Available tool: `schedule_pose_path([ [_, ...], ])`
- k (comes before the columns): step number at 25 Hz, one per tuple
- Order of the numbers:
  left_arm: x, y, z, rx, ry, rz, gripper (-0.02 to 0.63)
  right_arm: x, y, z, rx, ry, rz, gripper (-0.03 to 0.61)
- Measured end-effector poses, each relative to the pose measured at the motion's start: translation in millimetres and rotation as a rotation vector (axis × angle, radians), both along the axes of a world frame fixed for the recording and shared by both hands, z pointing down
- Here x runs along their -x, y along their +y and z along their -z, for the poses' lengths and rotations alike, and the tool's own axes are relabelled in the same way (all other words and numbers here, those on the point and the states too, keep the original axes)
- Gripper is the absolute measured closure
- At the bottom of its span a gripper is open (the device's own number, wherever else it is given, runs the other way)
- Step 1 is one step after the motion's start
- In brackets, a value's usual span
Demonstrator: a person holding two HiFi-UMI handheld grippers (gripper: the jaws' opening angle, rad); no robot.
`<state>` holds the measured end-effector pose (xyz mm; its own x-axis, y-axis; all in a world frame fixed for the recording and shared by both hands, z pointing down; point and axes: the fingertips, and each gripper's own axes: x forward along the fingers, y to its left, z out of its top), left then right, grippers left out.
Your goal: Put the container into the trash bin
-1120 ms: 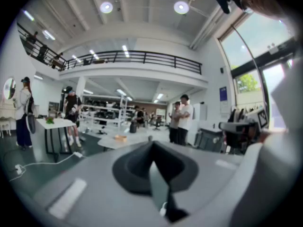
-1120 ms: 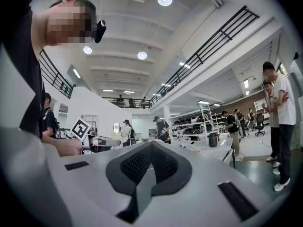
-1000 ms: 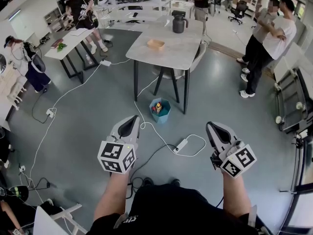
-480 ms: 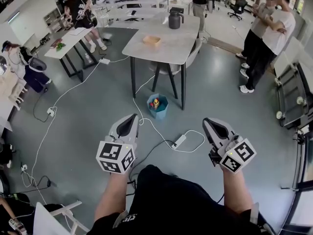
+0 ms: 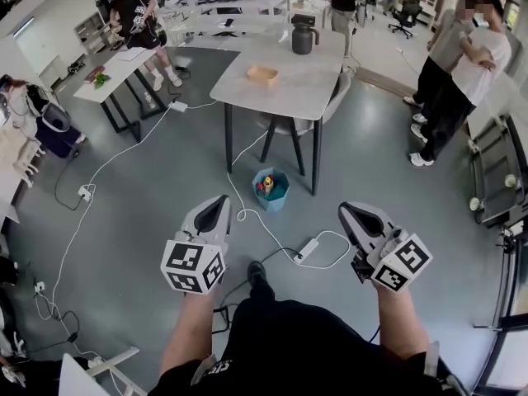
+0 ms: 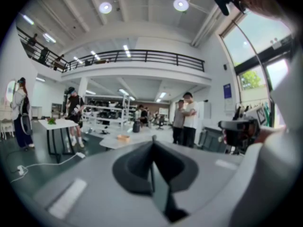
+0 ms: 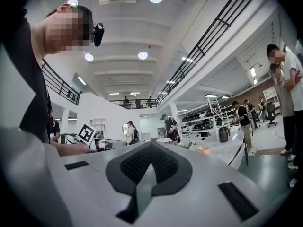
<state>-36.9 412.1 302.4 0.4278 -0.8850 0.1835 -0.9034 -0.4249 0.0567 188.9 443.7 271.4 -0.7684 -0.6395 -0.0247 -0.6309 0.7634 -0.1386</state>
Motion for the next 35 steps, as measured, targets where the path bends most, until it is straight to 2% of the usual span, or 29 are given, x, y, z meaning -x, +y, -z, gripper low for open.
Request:
schedule_pose_path([
  [10,55.0,-116.7,-2.5,0.021,0.016,-0.029,0.606,73.2,-117.3,1.8,0.041,0.032,0.002,0.583],
  [14,78.5,-149.8,-4.5,0.03,0.029,-0.042,0.604,95.5,-154.5,1.2,0.049,0.046,-0.039,0.584],
  [18,108.5,-175.4,-5.7,0.035,0.048,-0.039,0.604,112.4,-183.4,0.1,0.066,0.057,-0.073,0.584],
  [23,138.2,-196.5,-9.8,0.039,0.036,-0.047,0.604,121.9,-198.4,-8.1,0.087,0.064,-0.126,0.584],
  [29,141.5,-216.2,-19.4,0.069,0.057,-0.065,0.606,129.0,-213.9,-13.0,0.104,0.042,-0.137,0.583],
  [35,141.2,-236.1,-21.1,0.079,0.037,-0.082,0.604,134.6,-244.7,-14.9,0.098,0.009,-0.132,0.583],
])
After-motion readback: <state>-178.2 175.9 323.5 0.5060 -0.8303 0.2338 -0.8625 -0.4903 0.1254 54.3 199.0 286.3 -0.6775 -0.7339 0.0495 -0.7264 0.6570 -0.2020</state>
